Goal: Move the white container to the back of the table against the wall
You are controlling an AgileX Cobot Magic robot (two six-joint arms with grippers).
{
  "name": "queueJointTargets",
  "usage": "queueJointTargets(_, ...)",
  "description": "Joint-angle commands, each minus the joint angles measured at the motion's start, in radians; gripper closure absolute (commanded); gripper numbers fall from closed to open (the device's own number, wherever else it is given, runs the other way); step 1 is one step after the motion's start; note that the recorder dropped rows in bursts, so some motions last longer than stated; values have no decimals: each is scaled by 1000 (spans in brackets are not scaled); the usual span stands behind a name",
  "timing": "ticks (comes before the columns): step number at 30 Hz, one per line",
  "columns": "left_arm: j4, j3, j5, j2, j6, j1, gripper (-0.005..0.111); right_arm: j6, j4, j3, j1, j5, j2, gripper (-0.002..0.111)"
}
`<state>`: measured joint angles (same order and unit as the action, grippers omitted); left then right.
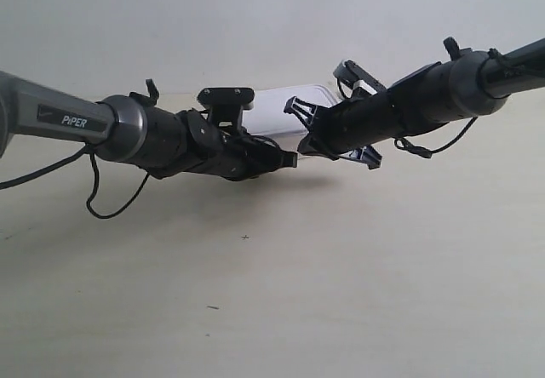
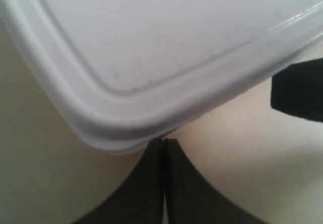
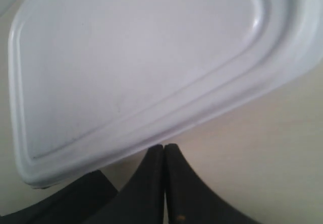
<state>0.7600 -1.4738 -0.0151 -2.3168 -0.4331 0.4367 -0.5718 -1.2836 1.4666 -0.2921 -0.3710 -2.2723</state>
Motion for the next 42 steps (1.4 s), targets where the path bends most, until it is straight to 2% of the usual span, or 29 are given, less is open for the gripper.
queueJointTargets(1,1,-18,-32,1,-13,-13,107,-3,11,29,19,1,-11,108)
queueJointTargets(13,1,-145,-20,-73,-42,-33,107,-3,54,32,67,78,-11,108)
queueJointTargets(21,1,-155,-22,-81,-70,-41,107,-3,56,110,67,24,-66,108)
queueJointTargets(42,-39,-168,-100,-101,-88,-57,107,-3,82,196,67,31,-119,108)
